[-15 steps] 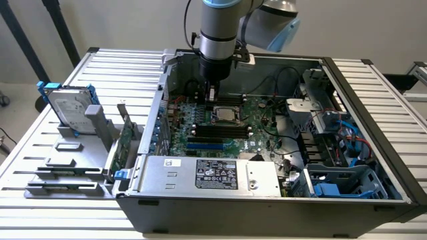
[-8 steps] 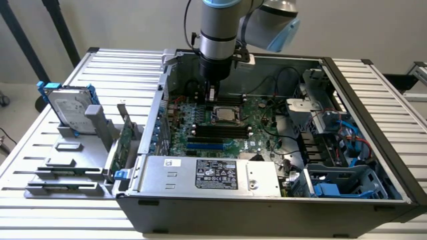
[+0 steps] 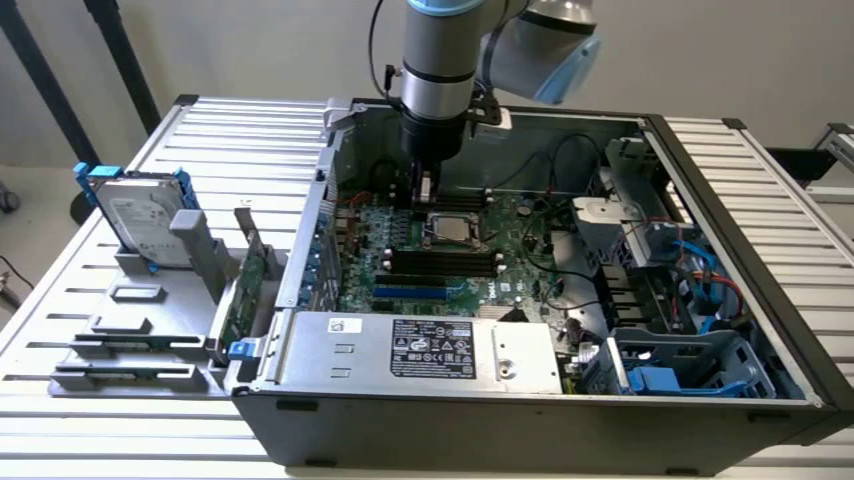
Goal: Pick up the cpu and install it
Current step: 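Close the cpu cover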
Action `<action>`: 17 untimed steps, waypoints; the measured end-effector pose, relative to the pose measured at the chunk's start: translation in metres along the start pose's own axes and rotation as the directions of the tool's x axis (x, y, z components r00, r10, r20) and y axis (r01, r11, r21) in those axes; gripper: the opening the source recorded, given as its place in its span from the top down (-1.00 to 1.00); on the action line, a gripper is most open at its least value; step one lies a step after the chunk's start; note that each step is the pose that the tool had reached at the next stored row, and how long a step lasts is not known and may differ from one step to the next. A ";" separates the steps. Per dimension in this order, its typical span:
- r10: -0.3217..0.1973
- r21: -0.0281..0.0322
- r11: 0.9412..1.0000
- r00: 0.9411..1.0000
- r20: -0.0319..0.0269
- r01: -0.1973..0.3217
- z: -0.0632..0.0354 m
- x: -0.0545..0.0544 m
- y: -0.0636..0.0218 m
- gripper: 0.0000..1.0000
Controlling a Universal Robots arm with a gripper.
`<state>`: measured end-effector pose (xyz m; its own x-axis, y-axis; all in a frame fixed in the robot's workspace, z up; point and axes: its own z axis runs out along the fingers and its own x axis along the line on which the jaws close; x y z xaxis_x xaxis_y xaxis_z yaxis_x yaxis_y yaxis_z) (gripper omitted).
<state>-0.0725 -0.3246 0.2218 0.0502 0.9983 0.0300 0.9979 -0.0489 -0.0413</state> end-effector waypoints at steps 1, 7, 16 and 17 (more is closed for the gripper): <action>0.000 0.000 1.000 1.000 -0.001 0.000 -0.0008 0.000 0.0027 0.79; 0.000 0.003 1.000 1.000 -0.004 0.000 -0.0134 0.001 0.0272 0.79; -0.001 0.005 1.000 1.000 -0.013 0.001 -0.0337 0.000 0.0674 0.79; -0.001 0.005 1.000 1.000 -0.014 0.001 -0.0347 0.000 0.0722 0.79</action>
<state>0.0009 -0.3292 0.2535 0.0500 0.9978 0.0438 0.9978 -0.0479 -0.0466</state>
